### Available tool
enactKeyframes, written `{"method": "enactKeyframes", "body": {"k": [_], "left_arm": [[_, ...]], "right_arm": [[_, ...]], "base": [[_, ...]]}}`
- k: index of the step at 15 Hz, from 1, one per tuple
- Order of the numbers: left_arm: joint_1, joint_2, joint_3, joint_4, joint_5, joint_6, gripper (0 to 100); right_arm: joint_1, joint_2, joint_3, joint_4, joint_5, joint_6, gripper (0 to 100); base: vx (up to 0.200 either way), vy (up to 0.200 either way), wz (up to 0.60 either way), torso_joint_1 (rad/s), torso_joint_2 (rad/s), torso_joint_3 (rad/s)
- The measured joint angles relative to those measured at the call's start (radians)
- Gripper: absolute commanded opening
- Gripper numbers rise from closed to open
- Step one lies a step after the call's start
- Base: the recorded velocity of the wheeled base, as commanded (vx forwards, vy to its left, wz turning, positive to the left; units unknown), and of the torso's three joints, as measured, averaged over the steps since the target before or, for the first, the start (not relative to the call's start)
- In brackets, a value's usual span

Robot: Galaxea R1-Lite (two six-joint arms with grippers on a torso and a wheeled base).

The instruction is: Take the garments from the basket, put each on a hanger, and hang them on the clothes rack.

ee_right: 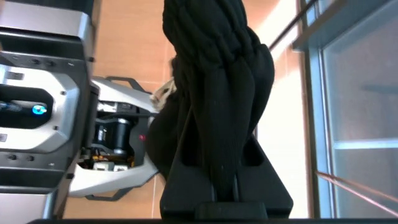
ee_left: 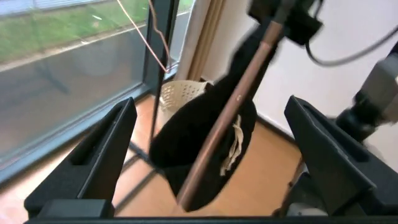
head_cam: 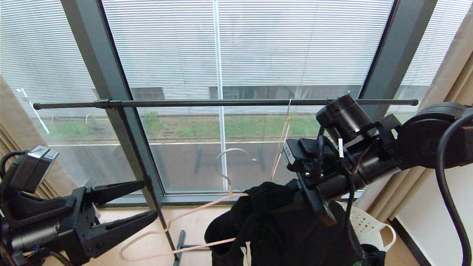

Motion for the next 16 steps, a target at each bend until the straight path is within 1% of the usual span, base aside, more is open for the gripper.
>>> {"method": "enactKeyframes", "body": {"k": [1, 2, 3, 5, 7, 9, 10, 11, 12, 13, 14, 15, 16], "left_arm": [[0.055, 0.037, -0.016, 0.000, -0.049, -0.016, 100], [0.100, 0.079, -0.034, 0.000, -0.080, -0.029, 100], [0.134, 0.126, -0.053, 0.001, -0.100, -0.037, 100], [0.169, 0.205, -0.079, 0.001, -0.112, -0.045, 100], [0.174, 0.276, -0.094, 0.005, -0.113, -0.045, 100], [0.148, 0.323, -0.100, 0.018, -0.110, -0.044, 100], [0.131, 0.337, -0.104, 0.043, -0.100, -0.043, 100], [0.111, 0.347, -0.112, 0.079, -0.077, -0.041, 100], [0.089, 0.353, -0.122, 0.118, -0.034, -0.038, 100], [0.071, 0.357, -0.131, 0.137, -0.002, -0.028, 100], [0.040, 0.360, -0.134, 0.165, 0.071, -0.011, 100], [-0.014, 0.362, -0.137, 0.186, 0.142, 0.007, 100], [-0.062, 0.363, -0.134, 0.201, 0.179, 0.021, 100]], "right_arm": [[-0.001, -0.013, 0.014, -0.005, 0.005, 0.000, 0], [-0.002, -0.026, 0.026, -0.005, 0.009, -0.001, 0], [-0.003, -0.039, 0.036, -0.006, 0.022, -0.001, 0], [-0.003, -0.069, 0.053, -0.019, 0.036, -0.001, 0], [-0.010, -0.114, 0.083, -0.068, 0.077, 0.000, 0], [-0.018, -0.143, 0.099, -0.084, 0.101, 0.001, 0], [-0.019, -0.151, 0.102, -0.085, 0.109, 0.002, 0], [-0.020, -0.158, 0.103, -0.088, 0.118, 0.003, 0], [-0.020, -0.163, 0.104, -0.090, 0.124, 0.003, 0], [-0.020, -0.166, 0.104, -0.094, 0.127, 0.004, 0], [-0.020, -0.167, 0.104, -0.104, 0.129, 0.006, 0], [-0.019, -0.167, 0.104, -0.115, 0.130, 0.010, 0], [-0.019, -0.167, 0.104, -0.125, 0.132, 0.015, 0]], "base": [[0.000, 0.000, 0.00, 0.000, 0.00, 0.000], [0.000, 0.000, 0.00, 0.000, 0.00, 0.000], [0.000, 0.000, 0.00, 0.000, 0.00, 0.000], [0.000, 0.000, 0.00, 0.000, 0.00, 0.000], [0.000, 0.000, 0.00, 0.000, 0.00, 0.000], [0.000, 0.000, 0.00, 0.000, 0.00, 0.000], [0.000, 0.000, 0.00, 0.000, 0.00, 0.000], [0.000, 0.000, 0.00, 0.000, 0.00, 0.000], [0.000, 0.000, 0.00, 0.000, 0.00, 0.000], [0.000, 0.000, 0.00, 0.000, 0.00, 0.000], [0.000, 0.000, 0.00, 0.000, 0.00, 0.000], [0.000, 0.000, 0.00, 0.000, 0.00, 0.000], [0.000, 0.000, 0.00, 0.000, 0.00, 0.000]]}}
